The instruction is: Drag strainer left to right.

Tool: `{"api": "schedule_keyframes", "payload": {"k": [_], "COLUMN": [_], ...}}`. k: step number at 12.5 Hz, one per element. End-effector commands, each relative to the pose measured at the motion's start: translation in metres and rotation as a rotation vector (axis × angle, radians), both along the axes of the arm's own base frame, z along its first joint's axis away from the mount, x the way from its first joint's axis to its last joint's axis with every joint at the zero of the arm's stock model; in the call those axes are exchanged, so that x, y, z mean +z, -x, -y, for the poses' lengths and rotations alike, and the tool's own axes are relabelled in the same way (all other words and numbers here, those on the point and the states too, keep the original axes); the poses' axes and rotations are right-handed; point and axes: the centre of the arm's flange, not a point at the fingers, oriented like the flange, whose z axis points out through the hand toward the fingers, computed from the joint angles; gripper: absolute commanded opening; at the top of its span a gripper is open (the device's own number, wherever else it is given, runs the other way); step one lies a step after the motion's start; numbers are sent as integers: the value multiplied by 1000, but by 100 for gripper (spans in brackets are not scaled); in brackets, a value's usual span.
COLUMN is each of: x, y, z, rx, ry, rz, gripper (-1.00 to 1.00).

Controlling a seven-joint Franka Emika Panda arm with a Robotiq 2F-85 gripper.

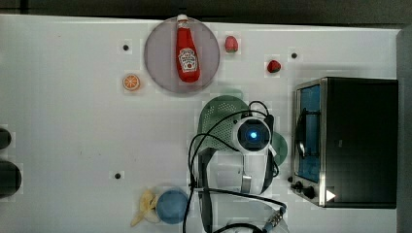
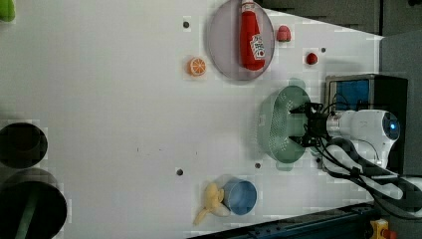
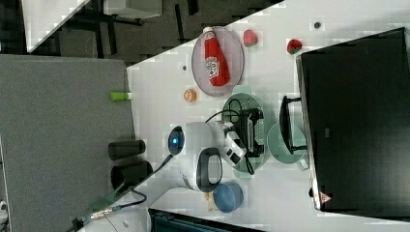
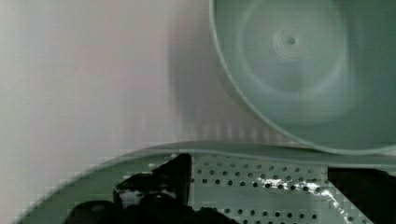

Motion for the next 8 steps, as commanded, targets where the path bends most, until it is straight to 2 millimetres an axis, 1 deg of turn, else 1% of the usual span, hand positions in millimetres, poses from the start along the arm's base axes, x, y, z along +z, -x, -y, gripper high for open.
{"api": "schedule_keyframes", "payload": {"k": [1,2,3,4,6,8], "x": [27,40,56,77,127,187], "y": [-19,-21,-23,-27,-33,-38], "z": [-17,-25,-33,-42,-57,-68], "rx": [201,252,295,332,378,418], "ry": [-3,-6,-6,-3,4,16], "rz": [31,23,12,-1,-59,-99], "gripper": [100,100,100,100,100,100]}}
